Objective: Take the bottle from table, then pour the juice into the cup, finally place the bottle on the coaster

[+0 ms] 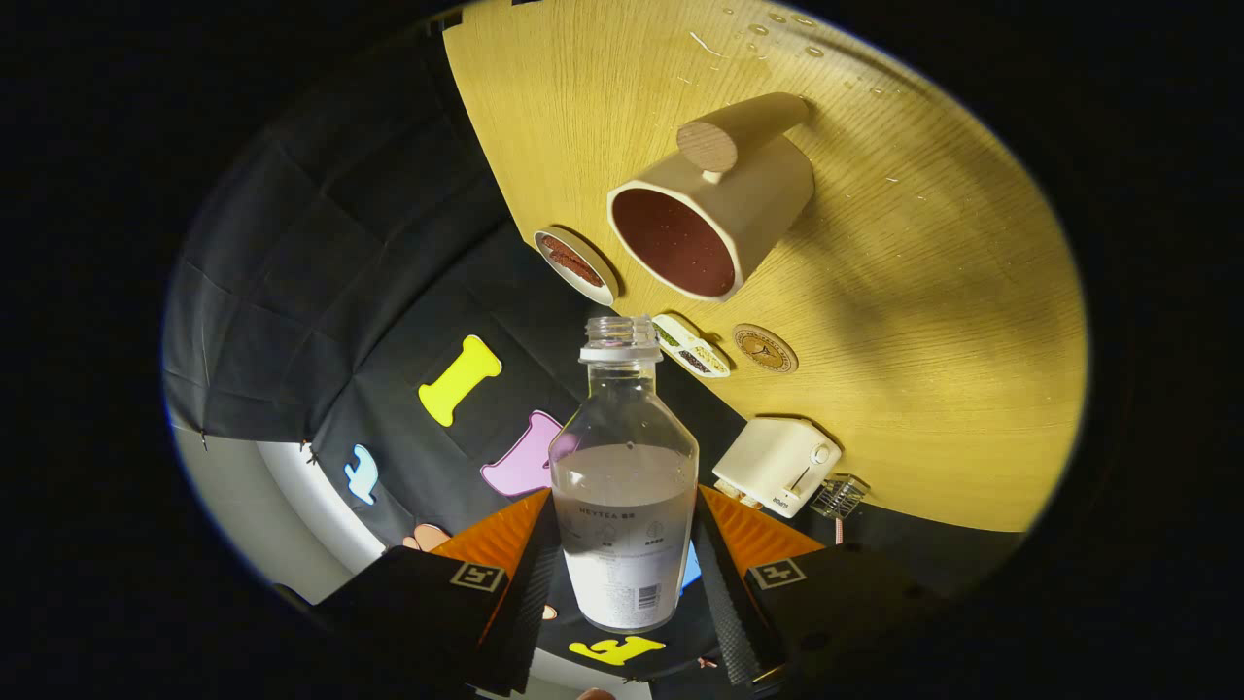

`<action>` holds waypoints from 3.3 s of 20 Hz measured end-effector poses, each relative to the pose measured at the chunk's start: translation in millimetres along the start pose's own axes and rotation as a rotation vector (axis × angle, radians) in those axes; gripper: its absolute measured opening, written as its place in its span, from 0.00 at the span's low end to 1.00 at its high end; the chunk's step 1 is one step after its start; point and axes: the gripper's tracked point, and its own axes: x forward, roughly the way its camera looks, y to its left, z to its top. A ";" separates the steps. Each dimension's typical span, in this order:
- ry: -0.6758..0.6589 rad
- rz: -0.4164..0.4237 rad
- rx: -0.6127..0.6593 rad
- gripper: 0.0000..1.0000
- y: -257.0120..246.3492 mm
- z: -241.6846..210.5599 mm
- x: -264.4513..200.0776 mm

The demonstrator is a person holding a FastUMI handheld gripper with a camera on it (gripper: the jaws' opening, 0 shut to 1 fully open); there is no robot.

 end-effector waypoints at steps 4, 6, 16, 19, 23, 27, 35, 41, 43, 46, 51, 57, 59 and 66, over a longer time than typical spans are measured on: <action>0.007 0.013 -0.001 0.76 9.4 -8.4 -0.4; 0.006 0.022 -0.004 0.76 14.1 -11.5 0.3; 0.031 0.093 -0.232 0.75 36.9 -33.8 1.5; 0.048 0.141 -0.542 0.75 47.8 -51.0 -5.7; 0.036 0.190 -0.941 0.75 55.6 -72.0 -18.8; -0.035 0.229 -1.323 0.75 57.9 -89.7 -23.5; -0.242 0.307 -1.897 0.75 63.9 -144.1 -10.3; -0.360 0.246 -2.197 0.76 32.2 -150.8 34.1; -0.389 0.236 -2.254 0.75 15.8 -148.8 53.7; -0.471 0.208 -2.325 0.76 -1.2 -137.6 85.2; -0.546 0.149 -2.371 0.76 -32.4 -103.0 137.8; -0.562 0.002 -2.390 0.77 -69.6 -49.2 194.5; -0.571 -0.033 -2.400 0.77 -78.6 -35.2 207.2; -0.564 -0.072 -2.423 0.77 -94.8 -12.7 222.4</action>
